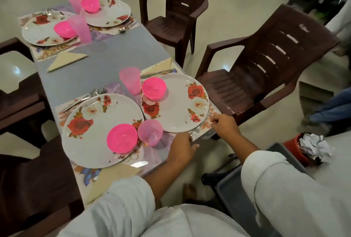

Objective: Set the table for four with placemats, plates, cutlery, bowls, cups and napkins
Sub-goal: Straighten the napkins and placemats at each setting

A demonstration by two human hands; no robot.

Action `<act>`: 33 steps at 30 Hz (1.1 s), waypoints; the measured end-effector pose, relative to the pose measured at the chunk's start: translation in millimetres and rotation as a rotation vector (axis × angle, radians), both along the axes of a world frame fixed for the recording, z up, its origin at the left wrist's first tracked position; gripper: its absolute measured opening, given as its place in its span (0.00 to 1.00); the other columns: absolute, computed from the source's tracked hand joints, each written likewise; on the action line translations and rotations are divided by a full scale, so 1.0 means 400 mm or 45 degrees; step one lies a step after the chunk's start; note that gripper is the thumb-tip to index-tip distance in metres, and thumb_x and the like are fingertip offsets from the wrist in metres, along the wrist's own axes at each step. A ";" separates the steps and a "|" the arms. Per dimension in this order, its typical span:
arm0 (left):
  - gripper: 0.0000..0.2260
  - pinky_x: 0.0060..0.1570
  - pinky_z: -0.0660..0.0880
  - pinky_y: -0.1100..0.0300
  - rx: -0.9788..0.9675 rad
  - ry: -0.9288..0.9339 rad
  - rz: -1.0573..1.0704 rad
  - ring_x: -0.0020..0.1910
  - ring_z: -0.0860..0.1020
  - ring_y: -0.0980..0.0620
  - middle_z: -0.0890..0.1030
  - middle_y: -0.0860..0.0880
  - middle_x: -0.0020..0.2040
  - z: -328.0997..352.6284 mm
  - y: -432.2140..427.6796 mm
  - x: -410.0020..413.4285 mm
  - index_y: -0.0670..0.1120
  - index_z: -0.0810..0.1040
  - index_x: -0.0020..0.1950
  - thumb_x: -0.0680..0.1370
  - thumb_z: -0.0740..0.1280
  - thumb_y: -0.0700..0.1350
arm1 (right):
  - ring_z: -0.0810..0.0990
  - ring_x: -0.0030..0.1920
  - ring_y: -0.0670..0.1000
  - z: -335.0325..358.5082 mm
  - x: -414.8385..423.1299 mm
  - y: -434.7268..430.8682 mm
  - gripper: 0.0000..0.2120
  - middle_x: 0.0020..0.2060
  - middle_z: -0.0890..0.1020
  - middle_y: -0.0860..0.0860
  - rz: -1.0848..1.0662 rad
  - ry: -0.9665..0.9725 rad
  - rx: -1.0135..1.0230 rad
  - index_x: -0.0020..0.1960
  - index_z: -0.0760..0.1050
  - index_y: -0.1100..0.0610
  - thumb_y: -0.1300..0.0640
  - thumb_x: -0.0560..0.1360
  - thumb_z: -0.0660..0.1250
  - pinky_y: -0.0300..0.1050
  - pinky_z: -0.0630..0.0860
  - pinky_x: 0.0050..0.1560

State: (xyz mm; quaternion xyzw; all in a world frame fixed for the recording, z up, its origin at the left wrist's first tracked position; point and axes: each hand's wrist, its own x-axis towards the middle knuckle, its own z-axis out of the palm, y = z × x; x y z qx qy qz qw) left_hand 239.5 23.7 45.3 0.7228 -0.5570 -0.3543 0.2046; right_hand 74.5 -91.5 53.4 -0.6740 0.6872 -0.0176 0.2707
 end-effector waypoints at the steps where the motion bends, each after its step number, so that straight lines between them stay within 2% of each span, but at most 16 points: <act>1: 0.12 0.53 0.77 0.56 -0.023 -0.032 0.036 0.52 0.79 0.50 0.81 0.49 0.54 -0.017 0.000 -0.009 0.46 0.81 0.56 0.76 0.74 0.51 | 0.81 0.55 0.57 -0.018 -0.006 -0.007 0.10 0.55 0.83 0.55 -0.023 -0.005 0.028 0.59 0.83 0.54 0.58 0.78 0.70 0.42 0.74 0.51; 4: 0.16 0.57 0.72 0.57 -0.120 -0.170 0.083 0.58 0.75 0.47 0.78 0.46 0.59 -0.050 -0.010 -0.027 0.44 0.79 0.63 0.77 0.73 0.47 | 0.80 0.59 0.57 -0.061 -0.014 -0.032 0.17 0.61 0.80 0.56 0.000 -0.028 0.036 0.65 0.79 0.55 0.56 0.77 0.72 0.48 0.76 0.58; 6: 0.16 0.56 0.73 0.55 -0.179 -0.292 0.054 0.57 0.75 0.45 0.79 0.45 0.59 -0.065 -0.023 -0.037 0.44 0.80 0.63 0.77 0.73 0.45 | 0.79 0.60 0.59 -0.075 -0.016 -0.051 0.18 0.61 0.79 0.58 0.108 0.027 -0.023 0.65 0.79 0.58 0.58 0.76 0.73 0.51 0.77 0.60; 10: 0.12 0.48 0.75 0.52 -0.265 -0.582 -0.189 0.53 0.76 0.44 0.82 0.45 0.56 -0.101 -0.039 -0.046 0.45 0.83 0.59 0.76 0.73 0.43 | 0.76 0.62 0.59 -0.101 -0.029 -0.076 0.20 0.62 0.78 0.57 0.344 0.083 -0.237 0.64 0.79 0.61 0.61 0.73 0.75 0.53 0.76 0.63; 14: 0.16 0.50 0.77 0.54 -0.319 -0.712 -0.411 0.55 0.78 0.45 0.83 0.45 0.59 -0.127 -0.044 -0.050 0.43 0.82 0.63 0.75 0.72 0.39 | 0.77 0.58 0.57 -0.146 -0.059 -0.095 0.20 0.61 0.80 0.54 0.550 0.127 -0.298 0.64 0.79 0.59 0.59 0.73 0.75 0.53 0.78 0.60; 18: 0.16 0.49 0.77 0.54 -0.270 -0.749 -0.426 0.54 0.79 0.45 0.83 0.44 0.59 -0.123 -0.051 -0.054 0.42 0.82 0.63 0.75 0.73 0.39 | 0.79 0.58 0.58 -0.164 -0.083 -0.097 0.23 0.65 0.79 0.54 0.660 0.150 -0.376 0.69 0.77 0.58 0.59 0.75 0.74 0.53 0.79 0.57; 22: 0.16 0.47 0.78 0.54 -0.273 -0.763 -0.455 0.52 0.79 0.45 0.83 0.42 0.56 -0.126 -0.053 -0.059 0.39 0.82 0.62 0.74 0.73 0.38 | 0.81 0.53 0.61 -0.180 -0.094 -0.092 0.26 0.65 0.80 0.55 0.769 0.193 -0.454 0.67 0.78 0.56 0.59 0.71 0.78 0.54 0.81 0.49; 25: 0.16 0.50 0.80 0.52 -0.280 -0.756 -0.482 0.53 0.80 0.44 0.83 0.41 0.57 -0.137 -0.050 -0.052 0.38 0.82 0.62 0.74 0.74 0.38 | 0.80 0.55 0.62 -0.184 -0.106 -0.083 0.27 0.67 0.78 0.57 0.838 0.184 -0.502 0.69 0.77 0.57 0.61 0.71 0.77 0.57 0.81 0.51; 28: 0.17 0.52 0.81 0.49 -0.292 -0.742 -0.537 0.53 0.81 0.42 0.83 0.40 0.57 -0.144 -0.047 -0.040 0.38 0.83 0.61 0.73 0.74 0.36 | 0.80 0.53 0.62 -0.189 -0.121 -0.070 0.27 0.66 0.79 0.57 0.878 0.180 -0.582 0.69 0.77 0.58 0.62 0.71 0.77 0.56 0.80 0.49; 33: 0.21 0.59 0.79 0.50 -0.280 -0.734 -0.597 0.58 0.82 0.41 0.83 0.40 0.61 -0.138 -0.046 -0.016 0.39 0.82 0.64 0.71 0.77 0.36 | 0.81 0.53 0.61 -0.205 -0.130 -0.062 0.27 0.65 0.80 0.57 0.918 0.162 -0.625 0.69 0.77 0.57 0.60 0.71 0.77 0.57 0.80 0.49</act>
